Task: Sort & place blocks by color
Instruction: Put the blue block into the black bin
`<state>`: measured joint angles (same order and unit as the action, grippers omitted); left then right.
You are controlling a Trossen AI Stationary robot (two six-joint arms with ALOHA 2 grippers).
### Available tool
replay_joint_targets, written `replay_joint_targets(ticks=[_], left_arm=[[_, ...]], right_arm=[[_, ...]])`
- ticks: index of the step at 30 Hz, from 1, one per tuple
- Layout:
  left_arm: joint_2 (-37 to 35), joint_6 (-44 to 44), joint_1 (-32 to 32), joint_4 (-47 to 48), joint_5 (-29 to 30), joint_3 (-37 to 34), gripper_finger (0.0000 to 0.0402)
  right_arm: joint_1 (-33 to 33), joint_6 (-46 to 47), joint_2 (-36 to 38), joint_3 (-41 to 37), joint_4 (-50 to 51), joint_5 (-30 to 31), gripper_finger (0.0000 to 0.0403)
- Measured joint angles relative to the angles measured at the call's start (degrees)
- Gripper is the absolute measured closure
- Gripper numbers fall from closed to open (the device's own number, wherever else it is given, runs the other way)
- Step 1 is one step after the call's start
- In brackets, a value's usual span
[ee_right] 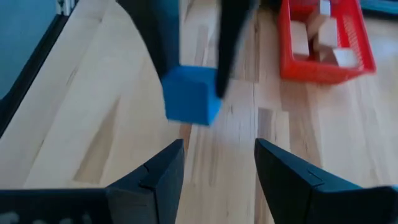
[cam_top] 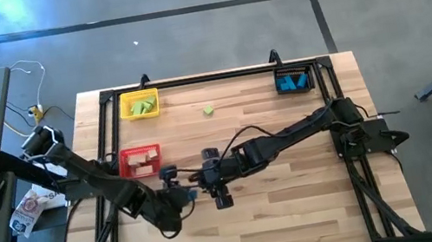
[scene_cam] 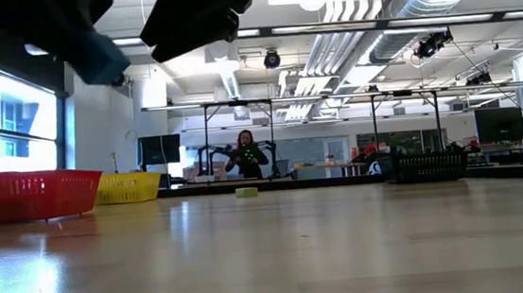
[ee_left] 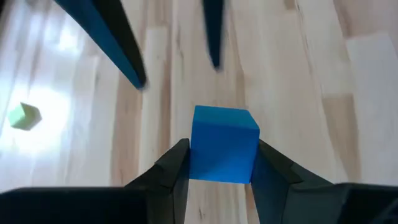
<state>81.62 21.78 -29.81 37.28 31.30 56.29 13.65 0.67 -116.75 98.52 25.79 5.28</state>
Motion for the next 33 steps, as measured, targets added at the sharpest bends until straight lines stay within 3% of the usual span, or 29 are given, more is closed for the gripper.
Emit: replay_joint_targets(ticks=[7, 21, 27, 33], left_arm=[[-0.78, -3.33, 3.59, -1.89, 0.58, 0.02, 0.0293], [-0.78, -6.52, 6.21, -8.27, 2.32, -0.02, 0.0295], [-0.74, -5.79, 6.82, -9.24, 3.87, -0.09, 0.0292], [-0.74, -5.2, 6.98, -9.65, 3.62, -0.11, 0.0292]], right_arm=[[0.53, -4.6, 0.0, 0.0, -0.74, 0.09, 0.0221], [0.75, -3.83, 0.13, 0.0, 0.24, 5.45, 0.0225], [0.99, -1.96, 0.2, 0.07, 1.46, 9.07, 0.026], [0.92, -0.88, 0.2, 0.07, 1.81, 8.36, 0.0299]])
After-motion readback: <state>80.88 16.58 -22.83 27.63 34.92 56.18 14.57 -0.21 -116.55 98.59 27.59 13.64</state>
